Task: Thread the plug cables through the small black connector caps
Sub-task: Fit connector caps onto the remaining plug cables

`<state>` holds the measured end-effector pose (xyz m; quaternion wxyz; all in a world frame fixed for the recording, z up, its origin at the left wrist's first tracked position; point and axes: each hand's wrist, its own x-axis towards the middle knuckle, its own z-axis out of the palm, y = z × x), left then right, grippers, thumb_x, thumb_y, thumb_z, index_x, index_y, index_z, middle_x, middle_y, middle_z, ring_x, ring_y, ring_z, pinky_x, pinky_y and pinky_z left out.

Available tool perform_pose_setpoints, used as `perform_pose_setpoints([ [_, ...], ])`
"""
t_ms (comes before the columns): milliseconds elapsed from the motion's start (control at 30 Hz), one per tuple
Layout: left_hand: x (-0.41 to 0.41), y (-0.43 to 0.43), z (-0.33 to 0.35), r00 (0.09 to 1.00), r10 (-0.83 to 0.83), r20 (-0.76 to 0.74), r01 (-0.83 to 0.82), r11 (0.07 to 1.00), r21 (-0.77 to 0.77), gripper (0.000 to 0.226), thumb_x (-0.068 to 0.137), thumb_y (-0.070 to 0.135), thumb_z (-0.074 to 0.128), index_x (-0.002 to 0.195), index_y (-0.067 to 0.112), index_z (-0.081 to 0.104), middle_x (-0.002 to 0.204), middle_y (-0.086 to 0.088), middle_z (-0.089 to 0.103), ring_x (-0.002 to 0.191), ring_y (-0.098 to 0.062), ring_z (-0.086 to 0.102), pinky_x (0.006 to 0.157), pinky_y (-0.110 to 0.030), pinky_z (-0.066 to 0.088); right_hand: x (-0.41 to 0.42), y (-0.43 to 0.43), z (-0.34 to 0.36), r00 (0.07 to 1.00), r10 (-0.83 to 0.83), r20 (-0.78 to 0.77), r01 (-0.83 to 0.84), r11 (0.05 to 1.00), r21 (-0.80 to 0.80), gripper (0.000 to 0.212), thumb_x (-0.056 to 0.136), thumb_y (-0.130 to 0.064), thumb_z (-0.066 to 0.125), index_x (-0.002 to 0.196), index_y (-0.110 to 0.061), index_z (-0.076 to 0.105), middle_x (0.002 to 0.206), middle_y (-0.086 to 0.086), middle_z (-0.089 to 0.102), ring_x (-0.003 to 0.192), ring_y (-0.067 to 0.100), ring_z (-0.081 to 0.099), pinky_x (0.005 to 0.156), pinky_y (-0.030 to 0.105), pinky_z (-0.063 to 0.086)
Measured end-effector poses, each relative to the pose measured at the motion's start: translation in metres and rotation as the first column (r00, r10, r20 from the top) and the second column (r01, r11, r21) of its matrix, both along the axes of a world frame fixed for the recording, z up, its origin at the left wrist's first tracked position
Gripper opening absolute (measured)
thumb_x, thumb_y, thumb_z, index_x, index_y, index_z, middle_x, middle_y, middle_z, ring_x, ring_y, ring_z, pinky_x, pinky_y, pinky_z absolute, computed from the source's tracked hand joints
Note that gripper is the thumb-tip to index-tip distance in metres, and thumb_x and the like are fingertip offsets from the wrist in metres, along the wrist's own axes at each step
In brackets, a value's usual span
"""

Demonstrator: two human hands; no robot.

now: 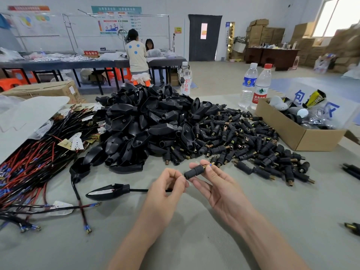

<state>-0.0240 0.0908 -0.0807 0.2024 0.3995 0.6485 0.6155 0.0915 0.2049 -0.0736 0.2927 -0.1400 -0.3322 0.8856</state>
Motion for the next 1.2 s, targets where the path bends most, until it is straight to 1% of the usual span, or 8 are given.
perform_pose_setpoints([
  [67, 0.001, 0.000, -0.001, 1.000, 0.010, -0.017, -0.009, 1.000, 0.003, 0.012, 0.099, 0.019, 0.059, 0.087, 0.021, 0.061, 0.085, 0.003, 0.073, 0.085, -0.017, 0.067, 0.079, -0.033, 0.052, 0.000, 0.000, 0.001, 1.000, 0.004, 0.012, -0.004, 1.000, -0.003, 0.037, 0.089, -0.015, 0.061, 0.123, -0.003, 0.059, 0.122, 0.020, 0.069, 0.098, 0.031, 0.073, 0.076, 0.028, 0.061],
  [333, -0.006, 0.000, -0.002, 1.000, 0.000, 0.030, -0.002, 0.998, 0.065, 0.006, 0.096, 0.016, 0.063, 0.090, 0.016, 0.064, 0.082, 0.000, 0.073, 0.075, -0.013, 0.064, 0.075, -0.024, 0.052, 0.003, 0.000, 0.005, 0.999, 0.020, 0.028, -0.021, 0.999, 0.024, 0.033, 0.087, -0.015, 0.062, 0.118, -0.003, 0.063, 0.122, 0.022, 0.068, 0.103, 0.035, 0.071, 0.077, 0.029, 0.061],
  [433, -0.009, 0.000, -0.002, 0.999, -0.003, 0.041, 0.000, 0.997, 0.072, 0.011, 0.093, 0.020, 0.068, 0.084, 0.027, 0.066, 0.080, 0.000, 0.073, 0.072, -0.010, 0.064, 0.072, -0.019, 0.051, 0.002, 0.000, 0.005, 0.999, 0.012, 0.043, -0.014, 0.998, 0.055, 0.033, 0.088, -0.017, 0.063, 0.117, -0.004, 0.064, 0.121, 0.022, 0.069, 0.101, 0.035, 0.072, 0.076, 0.028, 0.060],
  [533, -0.012, -0.001, -0.005, 1.000, -0.001, 0.012, 0.000, 0.999, 0.037, 0.006, 0.089, 0.034, 0.071, 0.089, 0.037, 0.066, 0.084, 0.004, 0.073, 0.078, -0.009, 0.066, 0.077, -0.024, 0.054, 0.002, 0.003, 0.005, 0.999, -0.012, 0.051, 0.009, 0.998, 0.054, 0.033, 0.090, -0.016, 0.063, 0.121, -0.003, 0.062, 0.119, 0.022, 0.070, 0.104, 0.036, 0.071, 0.079, 0.028, 0.060],
  [667, -0.014, -0.001, -0.007, 0.998, 0.027, -0.055, -0.029, 0.999, -0.030, 0.019, 0.092, 0.021, 0.070, 0.090, 0.039, 0.066, 0.084, 0.010, 0.072, 0.080, -0.006, 0.065, 0.078, -0.023, 0.052, 0.004, 0.005, 0.005, 0.998, -0.030, 0.046, 0.029, 0.999, 0.022, 0.033, 0.089, -0.015, 0.065, 0.120, -0.003, 0.063, 0.118, 0.022, 0.070, 0.103, 0.035, 0.072, 0.081, 0.030, 0.061],
  [800, -0.013, 0.000, -0.005, 0.999, 0.051, 0.009, -0.051, 0.999, -0.013, 0.015, 0.091, 0.010, 0.071, 0.088, 0.024, 0.070, 0.071, 0.012, 0.069, 0.069, -0.003, 0.061, 0.073, -0.021, 0.052, 0.003, 0.002, 0.005, 0.997, 0.002, 0.074, -0.005, 0.999, 0.046, 0.036, 0.086, -0.017, 0.066, 0.120, -0.003, 0.064, 0.119, 0.023, 0.070, 0.101, 0.035, 0.072, 0.078, 0.029, 0.061],
  [933, -0.015, 0.000, -0.004, 0.997, 0.068, 0.046, -0.068, 0.998, -0.001, 0.018, 0.089, 0.005, 0.072, 0.090, 0.023, 0.069, 0.069, 0.010, 0.068, 0.066, -0.003, 0.059, 0.070, -0.015, 0.050, 0.004, 0.002, 0.006, 0.994, -0.007, 0.110, -0.002, 0.997, 0.081, 0.039, 0.085, -0.017, 0.066, 0.120, -0.003, 0.063, 0.114, 0.019, 0.072, 0.098, 0.031, 0.073, 0.079, 0.028, 0.061],
  [1200, -0.011, -0.003, -0.010, 0.962, 0.009, -0.274, -0.033, 0.996, -0.083, 0.032, 0.093, 0.027, 0.069, 0.105, 0.056, 0.062, 0.091, 0.027, 0.064, 0.084, -0.001, 0.059, 0.074, -0.006, 0.043, 0.005, 0.002, 0.007, 0.982, -0.039, 0.186, 0.010, 0.988, 0.156, 0.029, 0.083, -0.018, 0.070, 0.110, -0.008, 0.068, 0.112, 0.017, 0.073, 0.094, 0.029, 0.074, 0.075, 0.028, 0.060],
])
